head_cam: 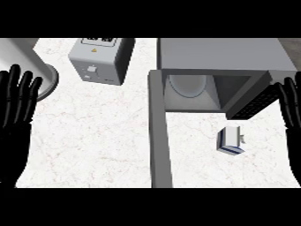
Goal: Pick up the milk, place it into the microwave and close the microwave
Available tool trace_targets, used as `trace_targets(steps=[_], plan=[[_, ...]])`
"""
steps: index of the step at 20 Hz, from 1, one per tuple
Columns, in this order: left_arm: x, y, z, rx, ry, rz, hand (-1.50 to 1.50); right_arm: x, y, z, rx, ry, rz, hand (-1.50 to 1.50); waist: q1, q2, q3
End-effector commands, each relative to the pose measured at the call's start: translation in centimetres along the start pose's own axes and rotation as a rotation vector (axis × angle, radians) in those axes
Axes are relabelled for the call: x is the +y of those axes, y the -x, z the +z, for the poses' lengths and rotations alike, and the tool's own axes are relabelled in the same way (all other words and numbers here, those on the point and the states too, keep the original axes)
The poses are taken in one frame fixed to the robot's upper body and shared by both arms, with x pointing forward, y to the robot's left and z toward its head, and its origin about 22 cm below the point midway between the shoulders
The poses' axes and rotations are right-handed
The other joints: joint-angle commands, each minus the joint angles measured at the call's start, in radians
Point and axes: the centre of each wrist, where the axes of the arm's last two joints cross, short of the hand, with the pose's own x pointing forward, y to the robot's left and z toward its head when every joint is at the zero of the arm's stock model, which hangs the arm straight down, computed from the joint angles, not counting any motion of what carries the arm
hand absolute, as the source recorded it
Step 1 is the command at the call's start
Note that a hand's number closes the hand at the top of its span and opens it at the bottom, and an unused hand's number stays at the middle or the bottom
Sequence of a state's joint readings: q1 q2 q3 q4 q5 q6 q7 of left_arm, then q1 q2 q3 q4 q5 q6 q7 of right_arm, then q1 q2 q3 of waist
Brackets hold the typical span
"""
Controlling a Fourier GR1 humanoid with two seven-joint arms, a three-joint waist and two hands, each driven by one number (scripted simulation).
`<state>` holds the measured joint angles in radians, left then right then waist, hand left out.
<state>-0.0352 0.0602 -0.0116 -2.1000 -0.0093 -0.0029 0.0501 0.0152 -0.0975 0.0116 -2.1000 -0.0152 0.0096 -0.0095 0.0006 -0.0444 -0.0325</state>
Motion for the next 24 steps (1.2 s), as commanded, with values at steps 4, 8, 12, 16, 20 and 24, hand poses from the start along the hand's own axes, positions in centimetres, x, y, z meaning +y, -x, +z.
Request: trace_targets(steps=[4, 8, 12, 16, 20, 24], plan=[[3.0, 0.6, -0.7, -0.015, -0.023, 0.009, -1.50, 1.4, 0.3, -0.6, -0.067, -0.017, 0.003, -1.50, 0.000, 0.045, 0.032], [3.8, 2.2, 0.3, 0.122, -0.096, 0.045, -1.50, 3.1, -0.2, -1.1, 0.042, -0.086, -0.025, -1.50, 0.003, 0.045, 0.032], [5.3, -0.8, 2.2, 0.125, -0.105, 0.046, -1.50, 3.4, -0.2, 0.8, 0.058, -0.086, -0.008, -1.50, 0.004, 0.043, 0.033], [4.8, 0.4, 4.6, 0.121, -0.101, 0.049, -1.50, 4.5, -1.3, 3.4, 0.061, -0.066, 0.014, -1.50, 0.001, 0.043, 0.032], [7.0, -2.4, 5.3, 0.116, -0.101, 0.056, -1.50, 3.3, -1.5, 4.4, 0.098, -0.016, 0.052, -1.50, 0.001, 0.042, 0.033], [7.9, -2.5, 4.0, 0.122, -0.082, 0.047, -1.50, 3.4, -0.7, 3.2, 0.137, 0.034, 0.065, -1.50, 0.000, 0.044, 0.033]])
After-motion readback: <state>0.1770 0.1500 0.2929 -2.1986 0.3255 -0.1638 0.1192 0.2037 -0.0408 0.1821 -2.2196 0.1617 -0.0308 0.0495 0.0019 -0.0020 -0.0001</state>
